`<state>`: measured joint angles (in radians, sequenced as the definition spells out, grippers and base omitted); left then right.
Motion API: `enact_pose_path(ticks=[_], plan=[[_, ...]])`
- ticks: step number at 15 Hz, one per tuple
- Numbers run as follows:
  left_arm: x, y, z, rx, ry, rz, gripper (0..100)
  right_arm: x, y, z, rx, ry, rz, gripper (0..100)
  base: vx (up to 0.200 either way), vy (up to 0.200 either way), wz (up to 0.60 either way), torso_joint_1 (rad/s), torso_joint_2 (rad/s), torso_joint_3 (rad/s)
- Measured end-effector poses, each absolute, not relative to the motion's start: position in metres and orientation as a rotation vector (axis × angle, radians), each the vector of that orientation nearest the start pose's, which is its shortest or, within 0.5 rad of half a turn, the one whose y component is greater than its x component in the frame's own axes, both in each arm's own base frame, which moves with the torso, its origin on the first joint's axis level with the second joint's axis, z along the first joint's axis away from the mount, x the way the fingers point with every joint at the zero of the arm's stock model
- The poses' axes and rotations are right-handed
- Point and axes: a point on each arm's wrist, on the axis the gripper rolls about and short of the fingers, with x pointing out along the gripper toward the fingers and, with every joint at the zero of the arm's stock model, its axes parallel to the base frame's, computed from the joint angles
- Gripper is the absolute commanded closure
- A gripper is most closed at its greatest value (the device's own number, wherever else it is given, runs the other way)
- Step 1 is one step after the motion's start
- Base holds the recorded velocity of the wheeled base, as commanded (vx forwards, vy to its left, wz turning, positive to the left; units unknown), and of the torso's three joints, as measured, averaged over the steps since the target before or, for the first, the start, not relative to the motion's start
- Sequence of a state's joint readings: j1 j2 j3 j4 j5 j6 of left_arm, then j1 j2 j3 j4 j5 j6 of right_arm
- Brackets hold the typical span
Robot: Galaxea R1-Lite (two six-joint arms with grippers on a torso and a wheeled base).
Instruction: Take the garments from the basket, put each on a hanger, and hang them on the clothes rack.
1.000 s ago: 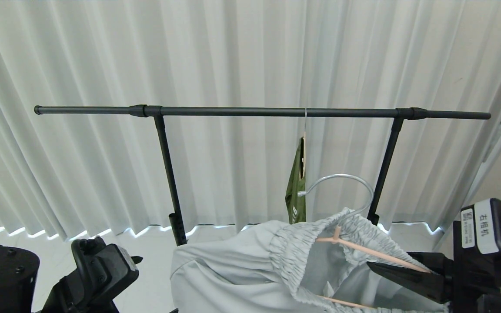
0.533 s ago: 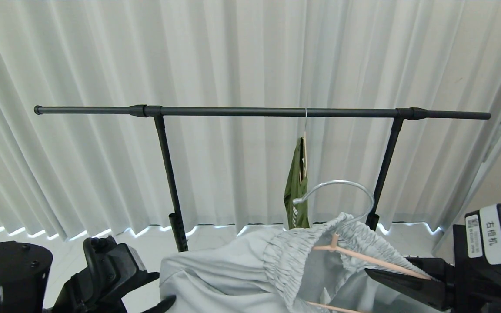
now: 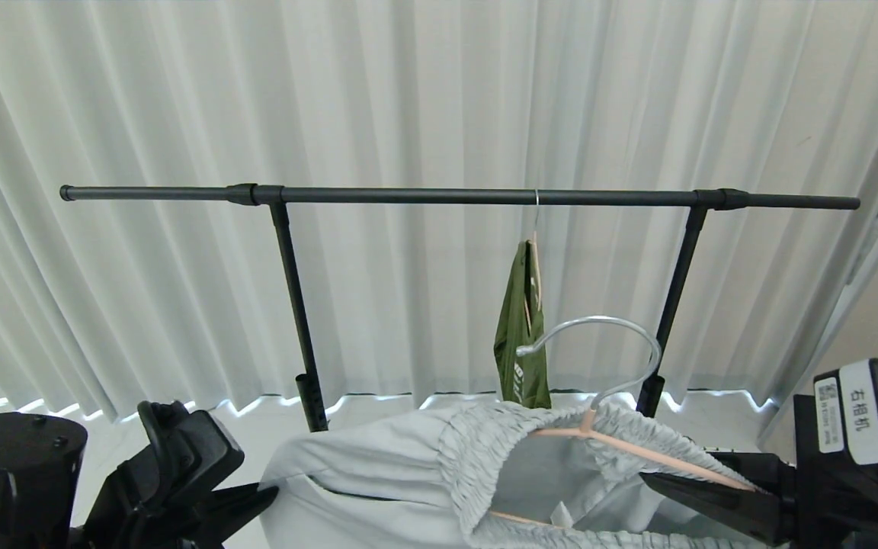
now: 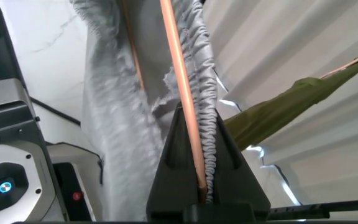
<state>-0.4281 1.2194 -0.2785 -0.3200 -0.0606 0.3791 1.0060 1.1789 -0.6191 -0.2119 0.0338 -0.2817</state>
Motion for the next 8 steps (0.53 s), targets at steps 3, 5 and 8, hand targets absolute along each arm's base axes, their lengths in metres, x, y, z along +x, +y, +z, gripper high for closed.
enact_pose_path(ticks=[3,5,8], plan=[[0.137,-0.042,0.123,0.448,0.559,-0.441,100,0.094,0.142,0.214,-0.421,0.18,1.048,100,0.0,0.0,0.0,0.0,0.0,0.0],[0.139,-0.031,0.122,0.438,0.582,-0.357,100,0.097,0.14,0.214,-0.417,0.182,1.027,100,0.0,0.0,0.0,0.0,0.0,0.0],[0.139,-0.028,0.12,0.434,0.593,-0.335,100,0.1,0.138,0.214,-0.399,0.191,0.995,100,0.0,0.0,0.0,0.0,0.0,0.0]])
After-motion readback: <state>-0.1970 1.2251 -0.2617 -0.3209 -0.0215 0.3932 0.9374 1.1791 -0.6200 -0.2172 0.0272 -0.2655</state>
